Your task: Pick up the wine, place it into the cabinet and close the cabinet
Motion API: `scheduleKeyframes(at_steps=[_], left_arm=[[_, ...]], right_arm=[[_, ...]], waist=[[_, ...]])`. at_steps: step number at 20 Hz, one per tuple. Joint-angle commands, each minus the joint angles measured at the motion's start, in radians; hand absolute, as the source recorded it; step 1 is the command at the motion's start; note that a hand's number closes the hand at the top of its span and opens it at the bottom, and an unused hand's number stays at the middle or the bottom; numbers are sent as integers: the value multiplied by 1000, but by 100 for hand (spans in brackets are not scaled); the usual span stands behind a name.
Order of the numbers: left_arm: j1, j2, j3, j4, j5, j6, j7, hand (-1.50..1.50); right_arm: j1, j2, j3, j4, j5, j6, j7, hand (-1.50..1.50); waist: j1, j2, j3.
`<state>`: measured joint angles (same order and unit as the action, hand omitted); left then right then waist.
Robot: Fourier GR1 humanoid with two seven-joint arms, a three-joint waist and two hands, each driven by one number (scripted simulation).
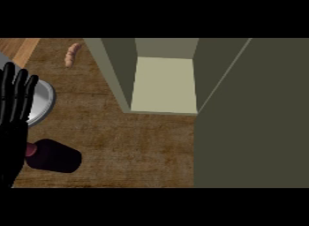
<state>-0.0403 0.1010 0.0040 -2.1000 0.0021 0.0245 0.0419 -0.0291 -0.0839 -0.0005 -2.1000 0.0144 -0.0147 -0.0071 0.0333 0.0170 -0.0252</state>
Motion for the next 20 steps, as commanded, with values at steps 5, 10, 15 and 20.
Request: scheduleKeyframes(at_steps=[5,10,15,20], left_arm=[[269,13,-19,-89,55,-114,-111,-150],[386,-98,-155,-174,246,-103,64,-150],[461,-99,-214,-313,233,-69,133,-150],[363,-100,-294,-421,154,39,297,-150]], right_arm=[[210,27,71,-136,-8,44,-21,-150],[264,-31,149,-210,-125,157,136,-150],[299,-49,150,-360,-158,155,247,-150],[175,-17,162,-277,-105,116,290,-150]], waist=[[-31,-21,25],[-30,-25,24],[-34,-21,25],[-32,-18,26]])
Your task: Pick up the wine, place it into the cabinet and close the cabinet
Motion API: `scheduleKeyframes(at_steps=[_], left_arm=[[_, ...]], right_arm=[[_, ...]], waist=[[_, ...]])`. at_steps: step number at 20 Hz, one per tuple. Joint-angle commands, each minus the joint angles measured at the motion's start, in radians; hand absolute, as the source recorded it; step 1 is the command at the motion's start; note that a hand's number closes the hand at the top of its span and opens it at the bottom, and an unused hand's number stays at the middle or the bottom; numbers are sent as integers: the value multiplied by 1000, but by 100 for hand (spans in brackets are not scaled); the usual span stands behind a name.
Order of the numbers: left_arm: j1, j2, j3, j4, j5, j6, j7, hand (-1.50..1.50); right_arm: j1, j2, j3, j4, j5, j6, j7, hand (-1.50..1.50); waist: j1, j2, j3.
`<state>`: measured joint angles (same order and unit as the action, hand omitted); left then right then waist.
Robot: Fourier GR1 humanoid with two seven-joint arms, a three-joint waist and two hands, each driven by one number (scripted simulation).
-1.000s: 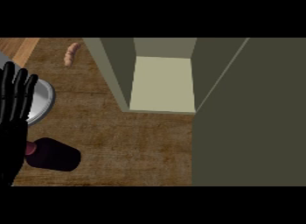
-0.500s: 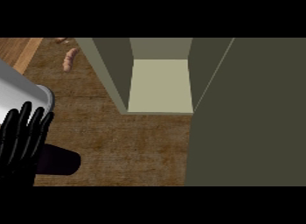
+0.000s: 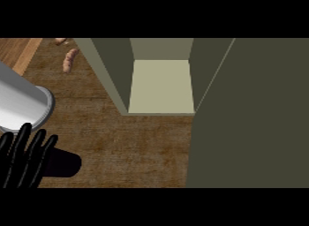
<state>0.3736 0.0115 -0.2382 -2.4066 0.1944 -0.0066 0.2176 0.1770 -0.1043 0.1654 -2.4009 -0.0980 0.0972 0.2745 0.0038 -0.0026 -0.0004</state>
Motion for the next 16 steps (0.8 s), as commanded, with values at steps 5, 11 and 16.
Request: scheduleKeyframes(at_steps=[5,11,16], left_arm=[[-18,-10,-53,-162,-44,95,130,-150],[2,-11,-118,-224,-95,159,197,-150],[82,17,-19,-214,-33,117,127,-150]], right_arm=[[7,8,80,-130,55,-30,139,-150],[-182,18,21,-90,25,-83,250,-150],[-22,7,76,-215,47,-61,246,-150]], waist=[[-4,0,0],[6,1,0],[0,-3,0]])
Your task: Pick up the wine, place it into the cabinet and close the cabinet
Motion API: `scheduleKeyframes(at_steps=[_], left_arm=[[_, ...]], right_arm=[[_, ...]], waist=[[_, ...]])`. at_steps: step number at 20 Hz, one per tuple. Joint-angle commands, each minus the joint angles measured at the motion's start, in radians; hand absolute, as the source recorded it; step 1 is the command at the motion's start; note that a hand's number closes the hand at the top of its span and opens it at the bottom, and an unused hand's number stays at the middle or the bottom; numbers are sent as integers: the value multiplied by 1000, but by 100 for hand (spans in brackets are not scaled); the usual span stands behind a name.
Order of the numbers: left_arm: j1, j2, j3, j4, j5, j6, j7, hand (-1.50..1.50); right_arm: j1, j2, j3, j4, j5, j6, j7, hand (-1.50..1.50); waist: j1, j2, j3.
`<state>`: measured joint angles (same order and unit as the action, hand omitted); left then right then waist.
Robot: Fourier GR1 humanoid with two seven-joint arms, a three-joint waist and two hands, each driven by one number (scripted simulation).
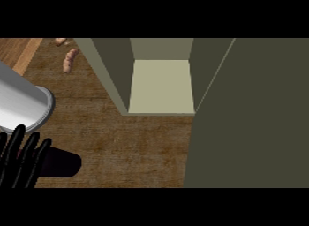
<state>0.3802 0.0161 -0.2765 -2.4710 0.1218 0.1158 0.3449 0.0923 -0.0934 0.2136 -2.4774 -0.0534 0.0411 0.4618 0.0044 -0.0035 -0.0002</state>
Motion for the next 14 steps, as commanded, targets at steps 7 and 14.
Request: scheduleKeyframes(at_steps=[7,14], left_arm=[[-62,34,143,-177,64,51,139,-150],[-34,63,324,-172,196,-8,134,-150]], right_arm=[[-103,-8,-53,-37,-16,-29,88,-150],[-90,-9,-25,-45,20,-31,103,-150]], waist=[[3,2,0],[6,0,-1]])
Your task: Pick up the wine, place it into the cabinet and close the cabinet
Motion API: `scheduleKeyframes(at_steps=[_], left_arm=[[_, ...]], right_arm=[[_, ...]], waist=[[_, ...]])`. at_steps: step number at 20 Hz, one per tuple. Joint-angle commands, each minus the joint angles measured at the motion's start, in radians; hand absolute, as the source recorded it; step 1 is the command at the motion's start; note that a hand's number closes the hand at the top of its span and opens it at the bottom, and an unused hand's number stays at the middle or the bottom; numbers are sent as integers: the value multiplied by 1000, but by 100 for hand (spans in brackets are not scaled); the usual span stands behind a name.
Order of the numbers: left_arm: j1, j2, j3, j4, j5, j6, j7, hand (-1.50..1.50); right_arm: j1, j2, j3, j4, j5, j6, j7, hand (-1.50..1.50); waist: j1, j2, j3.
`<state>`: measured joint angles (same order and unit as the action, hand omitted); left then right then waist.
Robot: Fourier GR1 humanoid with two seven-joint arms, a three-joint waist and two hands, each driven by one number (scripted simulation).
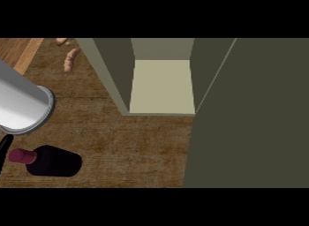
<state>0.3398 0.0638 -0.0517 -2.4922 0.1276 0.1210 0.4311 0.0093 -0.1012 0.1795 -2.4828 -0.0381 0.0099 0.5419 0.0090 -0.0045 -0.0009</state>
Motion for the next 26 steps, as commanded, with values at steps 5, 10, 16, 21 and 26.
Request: scheduleKeyframes(at_steps=[5,10,16,21,26], left_arm=[[27,-2,209,-42,238,-78,-32,-150],[-49,20,312,71,314,-97,34,-150],[-16,20,385,191,412,-217,-25,-150],[43,20,432,311,441,-344,-104,-150],[-7,24,431,391,431,-368,-115,-150]], right_arm=[[40,-17,-15,-135,-46,8,60,-150],[56,-7,12,-140,-29,4,48,-150],[57,7,45,-159,4,-11,73,-150],[38,-30,-24,-176,-72,19,109,-150],[-26,-39,-70,-189,-106,5,172,-150]], waist=[[-2,-2,-1],[-11,-1,0],[-9,-1,-1],[-9,1,0],[-13,3,0]])
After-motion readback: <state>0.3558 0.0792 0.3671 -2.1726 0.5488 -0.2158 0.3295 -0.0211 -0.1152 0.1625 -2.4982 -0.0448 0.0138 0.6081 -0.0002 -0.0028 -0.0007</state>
